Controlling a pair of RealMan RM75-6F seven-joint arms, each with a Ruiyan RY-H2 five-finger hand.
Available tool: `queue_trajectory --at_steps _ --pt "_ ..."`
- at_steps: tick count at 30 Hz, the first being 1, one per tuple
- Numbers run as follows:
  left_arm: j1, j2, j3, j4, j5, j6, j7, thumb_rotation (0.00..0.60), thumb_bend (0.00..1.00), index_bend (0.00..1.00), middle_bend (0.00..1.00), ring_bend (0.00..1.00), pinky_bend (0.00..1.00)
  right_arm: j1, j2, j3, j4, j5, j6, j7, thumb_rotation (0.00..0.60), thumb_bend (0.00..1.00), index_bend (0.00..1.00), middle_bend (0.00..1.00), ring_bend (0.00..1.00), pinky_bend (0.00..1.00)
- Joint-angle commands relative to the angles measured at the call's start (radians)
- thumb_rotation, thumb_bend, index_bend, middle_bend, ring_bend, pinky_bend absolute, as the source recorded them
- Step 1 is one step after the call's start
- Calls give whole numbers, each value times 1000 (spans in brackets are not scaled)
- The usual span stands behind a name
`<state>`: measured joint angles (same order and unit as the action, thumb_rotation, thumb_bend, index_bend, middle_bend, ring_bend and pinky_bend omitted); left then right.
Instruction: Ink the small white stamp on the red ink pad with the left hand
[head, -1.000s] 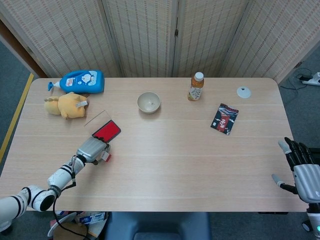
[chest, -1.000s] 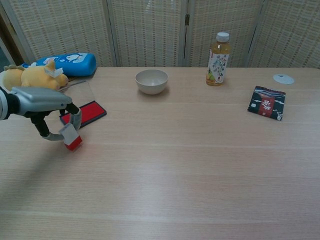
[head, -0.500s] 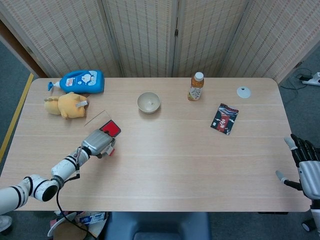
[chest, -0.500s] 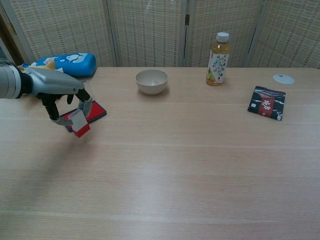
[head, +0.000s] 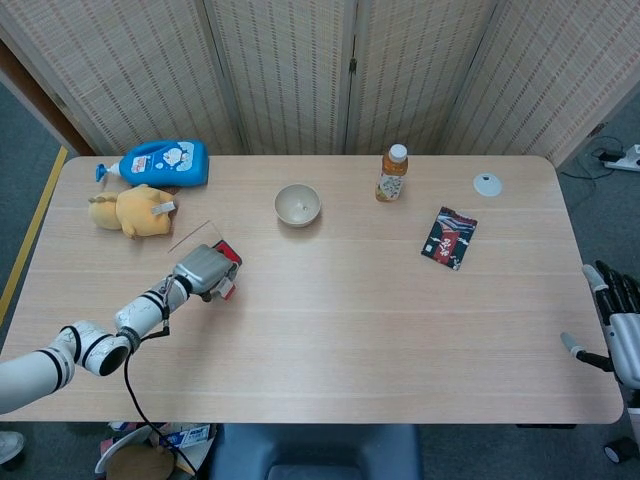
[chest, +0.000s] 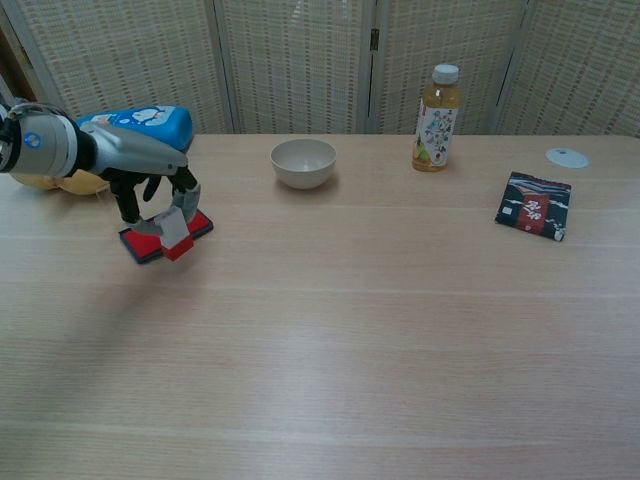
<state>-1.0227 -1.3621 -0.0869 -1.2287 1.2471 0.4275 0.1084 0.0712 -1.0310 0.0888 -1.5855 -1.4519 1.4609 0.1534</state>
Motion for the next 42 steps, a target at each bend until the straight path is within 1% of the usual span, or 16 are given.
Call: queue_trajectory --at_steps 1,4,8,16,23,27,33,39,42 --pt "-18 -18 -3 45 46 -25 -53 600 328 533 445 262 408 1 -1 4 2 6 -1 -3 600 212 0 0 0 0" --pt "-33 -30 -1 85 90 -40 -104 600 328 535 447 262 408 1 -5 8 2 14 1 -11 600 212 0 0 0 0" --pt "-52 -45 14 134 159 -54 -176 600 328 540 451 262 408 1 -11 15 3 28 0 -26 600 212 0 0 0 0" --pt "-85 -73 82 252 299 -50 -365 600 328 552 469 267 412 17 -27 25 6 55 -30 -50 600 212 0 0 0 0" --pt "-117 -101 166 368 405 -4 -551 600 328 559 472 272 418 25 -44 36 16 64 -34 -56 600 213 0 0 0 0" --pt "-131 -119 227 435 462 40 -667 600 328 560 473 272 418 28 -51 39 17 71 -37 -65 600 212 0 0 0 0" --pt "-134 -158 309 537 520 98 -813 600 328 562 476 273 418 35 -57 41 19 81 -51 -78 600 212 0 0 0 0" --pt "-130 -203 371 632 555 134 -914 600 328 563 479 274 418 37 -58 47 21 94 -57 -79 600 213 0 0 0 0" --pt "-129 -220 391 665 564 149 -948 600 328 564 479 274 418 39 -56 45 21 93 -63 -78 600 212 0 0 0 0"
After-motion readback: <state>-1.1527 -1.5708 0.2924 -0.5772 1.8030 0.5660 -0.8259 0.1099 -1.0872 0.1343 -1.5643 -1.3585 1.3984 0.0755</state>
